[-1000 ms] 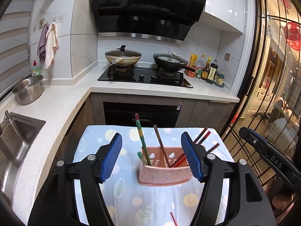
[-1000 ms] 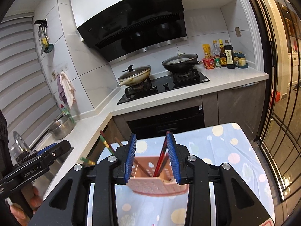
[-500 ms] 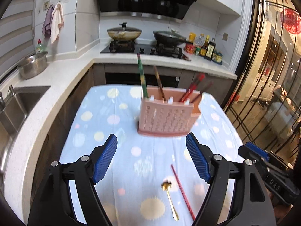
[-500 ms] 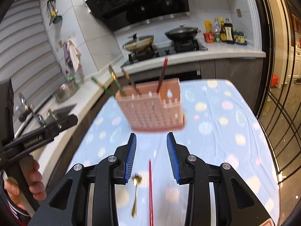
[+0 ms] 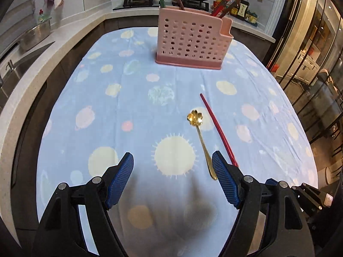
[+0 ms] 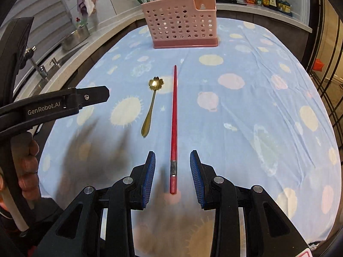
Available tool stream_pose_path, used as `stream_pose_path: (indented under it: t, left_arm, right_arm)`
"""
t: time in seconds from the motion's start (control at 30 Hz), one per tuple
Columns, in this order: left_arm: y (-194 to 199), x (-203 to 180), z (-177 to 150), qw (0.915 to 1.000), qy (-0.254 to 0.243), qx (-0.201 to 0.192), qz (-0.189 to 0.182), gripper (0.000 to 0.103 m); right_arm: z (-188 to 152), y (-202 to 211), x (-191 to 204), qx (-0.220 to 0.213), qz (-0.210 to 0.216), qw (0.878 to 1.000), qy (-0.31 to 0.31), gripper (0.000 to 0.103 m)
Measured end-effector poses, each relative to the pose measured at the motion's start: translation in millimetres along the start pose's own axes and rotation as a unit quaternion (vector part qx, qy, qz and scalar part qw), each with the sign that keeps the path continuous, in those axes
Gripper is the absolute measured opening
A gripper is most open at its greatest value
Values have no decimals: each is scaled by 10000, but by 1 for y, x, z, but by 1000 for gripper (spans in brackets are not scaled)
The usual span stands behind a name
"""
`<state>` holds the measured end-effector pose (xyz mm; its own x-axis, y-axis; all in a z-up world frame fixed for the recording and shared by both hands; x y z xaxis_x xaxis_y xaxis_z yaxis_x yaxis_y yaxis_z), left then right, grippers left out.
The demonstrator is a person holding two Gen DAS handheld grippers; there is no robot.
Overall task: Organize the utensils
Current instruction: 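Withdraw both open tools from the holder toward the gold spoon and red chopstick, then grasp the gold spoon handle with the left tool while the right tool grasps the red chopstick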
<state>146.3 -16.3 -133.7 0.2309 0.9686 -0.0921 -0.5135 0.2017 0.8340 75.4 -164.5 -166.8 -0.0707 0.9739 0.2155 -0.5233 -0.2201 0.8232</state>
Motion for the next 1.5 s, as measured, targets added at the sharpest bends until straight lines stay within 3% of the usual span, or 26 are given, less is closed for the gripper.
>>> stream_pose_path:
  t: [0.17,0.6,0.7,0.77,0.83,1.27,1.37,1.5]
  left_arm:
    - [-14,0,-21,9997,5,255,44,72]
    - [-24,1,-31,9990,-4,425,131,72]
    - [-26,1,-33,9989,12,465,110,73]
    - [-27,0,-34,9988,29,486,71,76]
    - [-27,-2,-35,9988,32,493,6,77]
    - [-49,-31,-29,9981,-143,515,-304,78]
    - [-54,-38,-24,9983,-297,430,-248,73]
    - [-56,-45,-22,9980,-465,384,-164,54]
  right_arm:
    - [-6,-12,0,164,-34,9998,63,33]
    - [-11,-23,0,248,-173,9994,158,31]
    - [-11,-23,-1,208,-276,9991,230,26]
    - [-11,-24,-3,172,-363,9989,250,12]
    - [-10,-23,-7,154,-334,9991,189,7]
    - [-11,-19,-25,59,-359,9991,-217,7]
    - [-11,-19,-25,58,-355,9991,-222,7]
    - [-10,-19,-25,59,-349,9991,-225,7]
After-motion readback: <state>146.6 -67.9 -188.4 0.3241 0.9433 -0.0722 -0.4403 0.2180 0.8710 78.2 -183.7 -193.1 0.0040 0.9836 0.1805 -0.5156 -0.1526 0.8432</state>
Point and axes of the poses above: each gripper's, at about its wrist camera, not at the fingertips, and y roughly against the way its jaws point, x to its left, z to its top, the point moved 6 cm from there along -y, roughly the way its jaws point, and after that the axes turned 1 degree about x, right-handed, at the moved point
